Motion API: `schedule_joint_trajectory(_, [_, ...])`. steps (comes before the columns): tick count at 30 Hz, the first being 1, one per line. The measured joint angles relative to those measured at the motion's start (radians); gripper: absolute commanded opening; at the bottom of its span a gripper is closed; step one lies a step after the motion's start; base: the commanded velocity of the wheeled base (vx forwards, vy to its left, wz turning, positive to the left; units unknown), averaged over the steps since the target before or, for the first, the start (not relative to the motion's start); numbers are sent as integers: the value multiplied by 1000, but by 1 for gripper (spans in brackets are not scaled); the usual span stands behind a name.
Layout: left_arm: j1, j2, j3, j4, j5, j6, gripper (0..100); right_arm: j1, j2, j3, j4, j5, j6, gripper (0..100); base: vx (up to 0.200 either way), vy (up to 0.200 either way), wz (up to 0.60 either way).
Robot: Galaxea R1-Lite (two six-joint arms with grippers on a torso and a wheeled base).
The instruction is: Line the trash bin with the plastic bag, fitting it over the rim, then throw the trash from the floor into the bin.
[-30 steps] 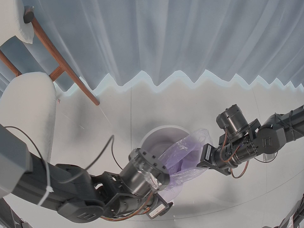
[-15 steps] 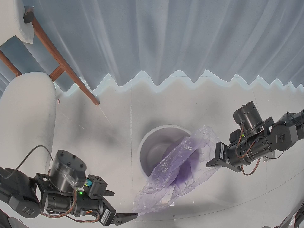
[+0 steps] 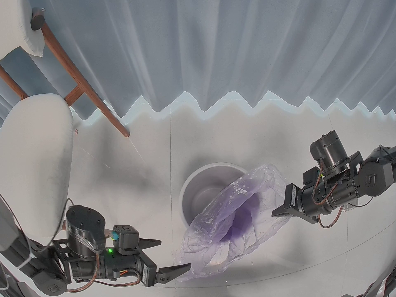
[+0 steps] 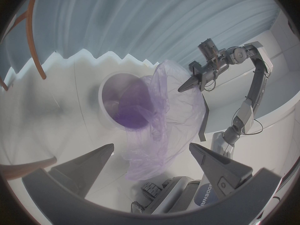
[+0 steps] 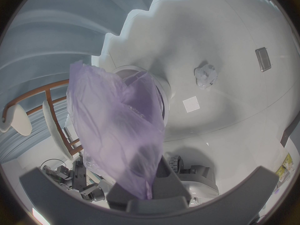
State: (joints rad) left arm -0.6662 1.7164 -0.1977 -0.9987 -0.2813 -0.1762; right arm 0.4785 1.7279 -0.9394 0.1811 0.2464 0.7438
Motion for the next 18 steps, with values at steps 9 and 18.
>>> schedule_joint_trajectory(9, [-43,251,28,-266,86,-92,100,0,-10,14,0,-1,7,0,0,0,0])
schedule_joint_trajectory(18, [-84,462,-3,-542,181,-260,0,5,-16,20,0,-1,11,0,0,0,0])
